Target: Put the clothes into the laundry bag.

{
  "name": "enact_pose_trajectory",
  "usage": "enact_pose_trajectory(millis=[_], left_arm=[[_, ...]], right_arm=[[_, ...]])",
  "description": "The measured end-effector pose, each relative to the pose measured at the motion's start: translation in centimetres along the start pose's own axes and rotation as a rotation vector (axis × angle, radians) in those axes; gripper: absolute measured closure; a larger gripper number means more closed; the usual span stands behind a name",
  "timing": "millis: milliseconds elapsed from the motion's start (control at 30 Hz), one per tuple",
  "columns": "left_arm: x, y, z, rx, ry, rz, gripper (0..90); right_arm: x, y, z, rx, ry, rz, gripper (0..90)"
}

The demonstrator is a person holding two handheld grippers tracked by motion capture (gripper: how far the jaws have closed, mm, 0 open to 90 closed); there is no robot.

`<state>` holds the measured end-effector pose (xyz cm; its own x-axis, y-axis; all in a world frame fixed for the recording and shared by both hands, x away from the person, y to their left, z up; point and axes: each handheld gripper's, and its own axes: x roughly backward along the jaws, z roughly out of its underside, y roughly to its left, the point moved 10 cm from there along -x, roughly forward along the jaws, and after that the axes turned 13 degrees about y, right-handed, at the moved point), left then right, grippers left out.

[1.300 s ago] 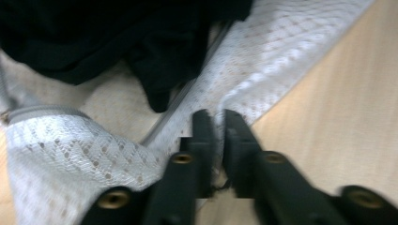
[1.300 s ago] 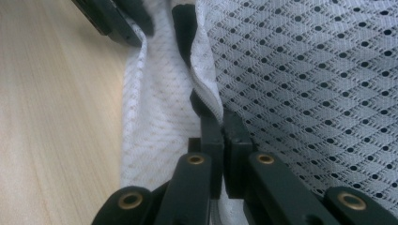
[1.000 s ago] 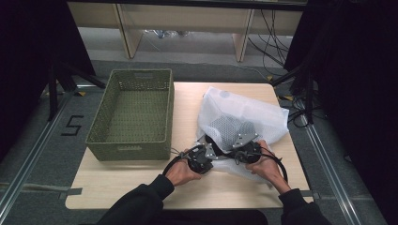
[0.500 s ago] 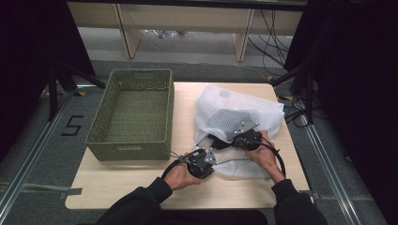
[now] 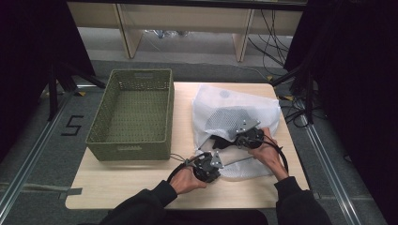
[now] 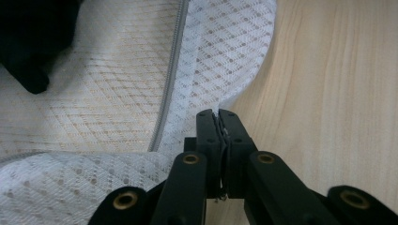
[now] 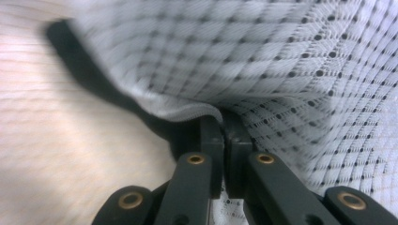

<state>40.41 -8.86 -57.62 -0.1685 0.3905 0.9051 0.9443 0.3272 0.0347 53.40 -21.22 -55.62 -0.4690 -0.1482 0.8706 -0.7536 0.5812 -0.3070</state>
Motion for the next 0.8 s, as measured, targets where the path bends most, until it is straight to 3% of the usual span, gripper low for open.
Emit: enact_pose_trajectory(millis=[33, 133, 300, 333, 400, 467, 567, 800], left_arm=[[0.1, 0.1, 0.1, -0.004, 0.002, -0.005, 86.9], [0.2, 0.3, 0.0, 0.004, -0.008, -0.014, 86.3], [0.2, 0.3, 0.1, 0.003, -0.007, -0.020, 86.2], [0.1, 0.2, 0.0, 0.018, -0.018, -0.022, 86.1], [0.1, 0.2, 0.0, 0.018, -0.016, -0.024, 86.1], [0.1, 0.3, 0.1, -0.006, -0.003, -0.030, 86.1], [0.0, 0.2, 0.0, 0.017, -0.014, -0.023, 85.8], [0.2, 0.3, 0.3, 0.009, -0.005, -0.018, 84.1]], right_arm=[[0.4, 0.4, -0.1, 0.049, -0.017, -0.024, 90.0], [2.5, 1.3, 0.1, 0.017, -0.050, -0.031, 90.0], [5.0, 3.8, 0.3, 0.086, -0.098, -0.072, 90.0], [5.2, 4.2, 0.6, 0.126, -0.096, -0.079, 90.0], [5.3, 5.1, 1.2, 0.129, -0.076, -0.106, 90.0], [5.0, 6.0, 1.9, 0.161, -0.049, -0.126, 90.0], [4.0, 7.0, 3.0, 0.204, 0.000, -0.140, 90.0], [2.9, 6.7, 4.3, 0.204, 0.058, -0.157, 90.0]])
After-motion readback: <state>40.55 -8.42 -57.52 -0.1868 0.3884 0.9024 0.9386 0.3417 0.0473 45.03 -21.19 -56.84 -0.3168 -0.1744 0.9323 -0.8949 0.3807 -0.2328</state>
